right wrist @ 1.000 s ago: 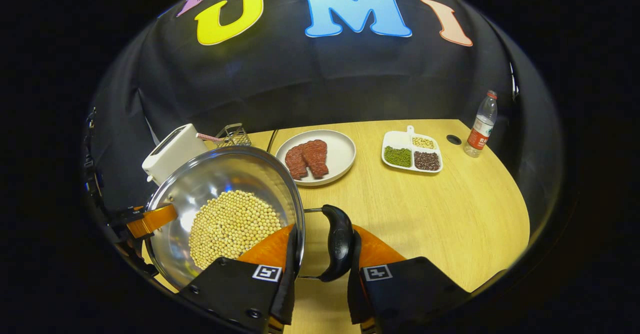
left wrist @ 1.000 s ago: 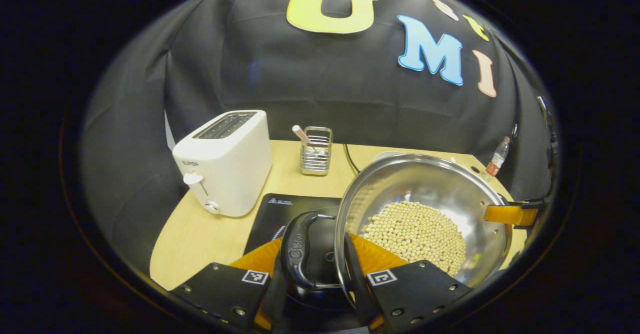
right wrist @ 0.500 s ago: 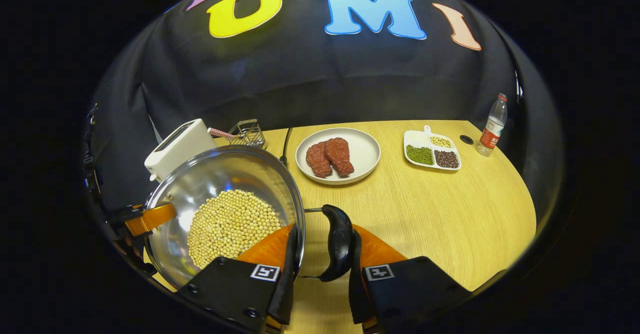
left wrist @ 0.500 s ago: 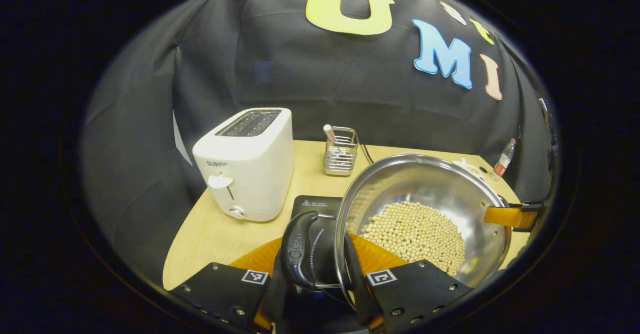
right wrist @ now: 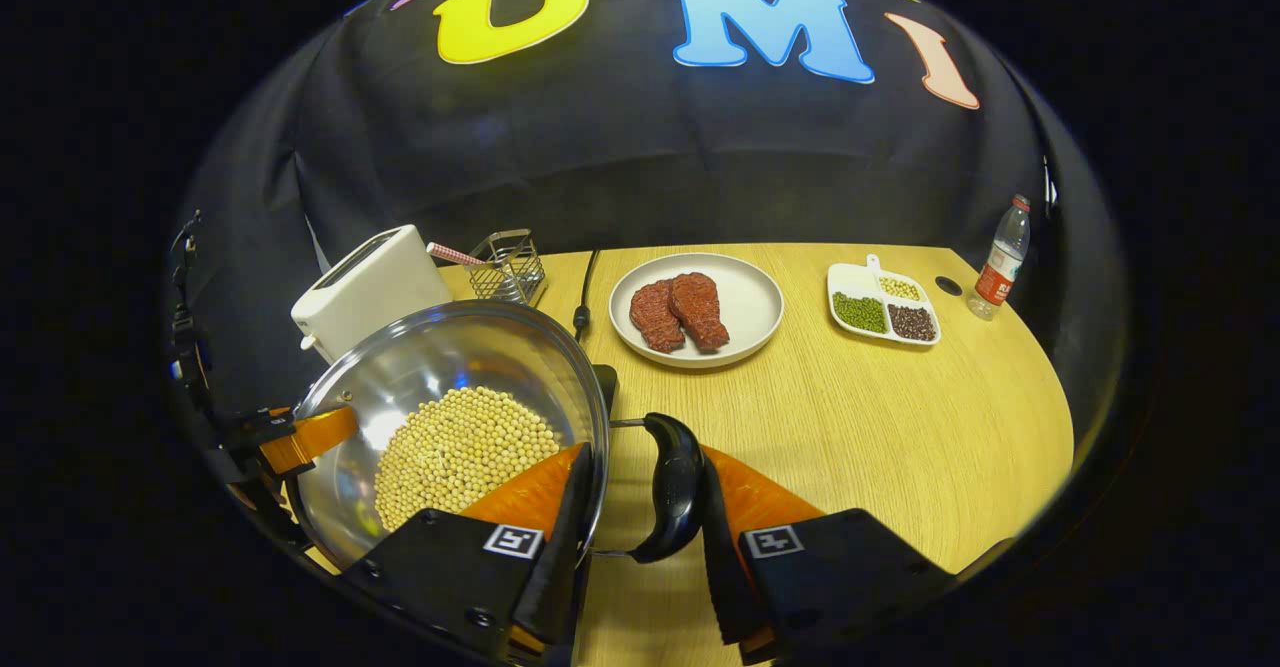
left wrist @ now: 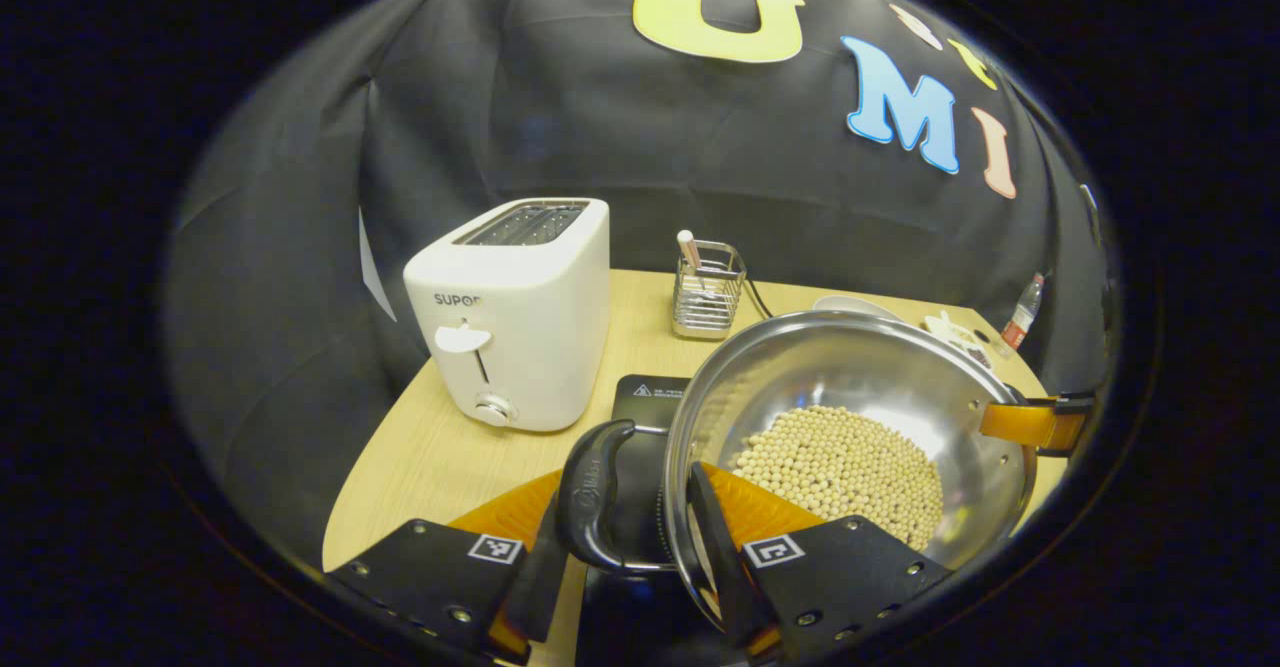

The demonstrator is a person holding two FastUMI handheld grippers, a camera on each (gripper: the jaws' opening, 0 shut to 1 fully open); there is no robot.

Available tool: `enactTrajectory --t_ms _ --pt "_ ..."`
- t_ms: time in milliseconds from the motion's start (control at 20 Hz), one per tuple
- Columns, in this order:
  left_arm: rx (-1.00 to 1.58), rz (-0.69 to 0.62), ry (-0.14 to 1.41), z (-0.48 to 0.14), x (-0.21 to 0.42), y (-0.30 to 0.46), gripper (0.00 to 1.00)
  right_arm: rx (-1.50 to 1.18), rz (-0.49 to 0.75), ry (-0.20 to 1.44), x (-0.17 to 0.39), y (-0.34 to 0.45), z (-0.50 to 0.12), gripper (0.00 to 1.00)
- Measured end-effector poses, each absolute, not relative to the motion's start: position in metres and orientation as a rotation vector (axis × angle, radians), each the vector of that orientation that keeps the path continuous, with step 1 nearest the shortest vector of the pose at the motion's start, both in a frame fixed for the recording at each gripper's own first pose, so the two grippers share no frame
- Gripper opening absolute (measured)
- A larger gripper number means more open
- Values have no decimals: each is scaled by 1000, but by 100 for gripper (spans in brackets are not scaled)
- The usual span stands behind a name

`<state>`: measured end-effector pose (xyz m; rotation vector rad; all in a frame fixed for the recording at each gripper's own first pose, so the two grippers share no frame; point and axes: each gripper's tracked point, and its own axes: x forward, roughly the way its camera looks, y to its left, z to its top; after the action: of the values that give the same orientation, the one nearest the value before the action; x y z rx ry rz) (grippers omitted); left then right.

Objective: First push the handle of the pot to place it horizontally, then grasp the pot with both hands and set it on the induction cooktop.

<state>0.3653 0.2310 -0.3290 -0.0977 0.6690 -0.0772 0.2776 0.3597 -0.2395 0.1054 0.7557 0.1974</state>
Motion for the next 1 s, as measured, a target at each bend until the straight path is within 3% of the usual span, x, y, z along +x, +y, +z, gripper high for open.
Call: enactTrajectory --t_ms 50,100,150,200,300,550,1000 --pt "-97 -70 647 -323 362 230 62 76 193 736 278 352 -237 60" --pt "-94 -58 624 -317 364 233 69 44 180 702 278 345 -227 72" --pt "-92 -36 601 -310 363 238 83 25 180 667 279 340 -218 84" --pt "-91 -15 578 -303 363 241 83 19 184 635 279 336 -209 96" --pt "-89 10 530 -283 359 244 83 22 178 581 276 324 -189 94" --pt "-75 20 417 -215 340 218 83 0 133 413 265 269 -132 98" --pt "-87 -45 190 -72 285 96 80 26 75 206 195 148 -58 97"
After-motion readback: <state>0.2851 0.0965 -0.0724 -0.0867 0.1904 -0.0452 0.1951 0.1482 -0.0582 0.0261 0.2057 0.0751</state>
